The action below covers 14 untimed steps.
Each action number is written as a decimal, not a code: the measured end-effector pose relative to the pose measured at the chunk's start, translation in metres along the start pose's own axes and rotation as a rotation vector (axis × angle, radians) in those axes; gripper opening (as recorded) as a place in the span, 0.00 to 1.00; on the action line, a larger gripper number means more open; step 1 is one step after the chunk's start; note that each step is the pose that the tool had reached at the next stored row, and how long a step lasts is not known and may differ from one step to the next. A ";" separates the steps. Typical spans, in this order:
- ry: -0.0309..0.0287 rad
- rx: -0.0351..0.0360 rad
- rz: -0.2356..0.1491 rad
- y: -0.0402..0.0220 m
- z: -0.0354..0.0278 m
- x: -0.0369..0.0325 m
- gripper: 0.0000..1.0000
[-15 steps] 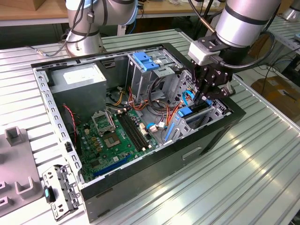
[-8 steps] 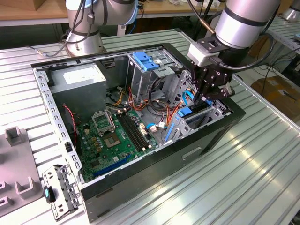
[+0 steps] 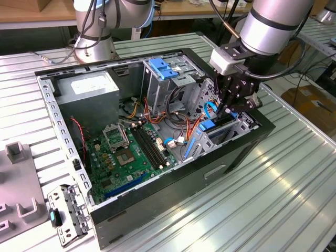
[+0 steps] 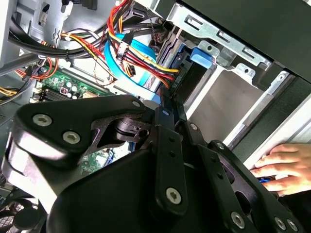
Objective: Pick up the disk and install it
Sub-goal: 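Insert the second disk wire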
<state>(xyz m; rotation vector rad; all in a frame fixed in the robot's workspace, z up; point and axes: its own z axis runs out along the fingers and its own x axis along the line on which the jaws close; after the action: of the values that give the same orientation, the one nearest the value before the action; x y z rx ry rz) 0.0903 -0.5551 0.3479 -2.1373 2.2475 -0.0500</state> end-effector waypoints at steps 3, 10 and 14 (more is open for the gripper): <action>-0.0008 0.0000 0.000 -0.0001 0.0013 0.0000 0.16; -0.0023 -0.0002 0.000 -0.0004 0.0049 0.0001 0.16; -0.0029 -0.0002 0.001 -0.0001 0.0105 0.0007 0.16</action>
<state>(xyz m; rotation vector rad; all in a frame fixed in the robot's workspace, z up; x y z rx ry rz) 0.0909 -0.5558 0.3374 -2.1343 2.2476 -0.0466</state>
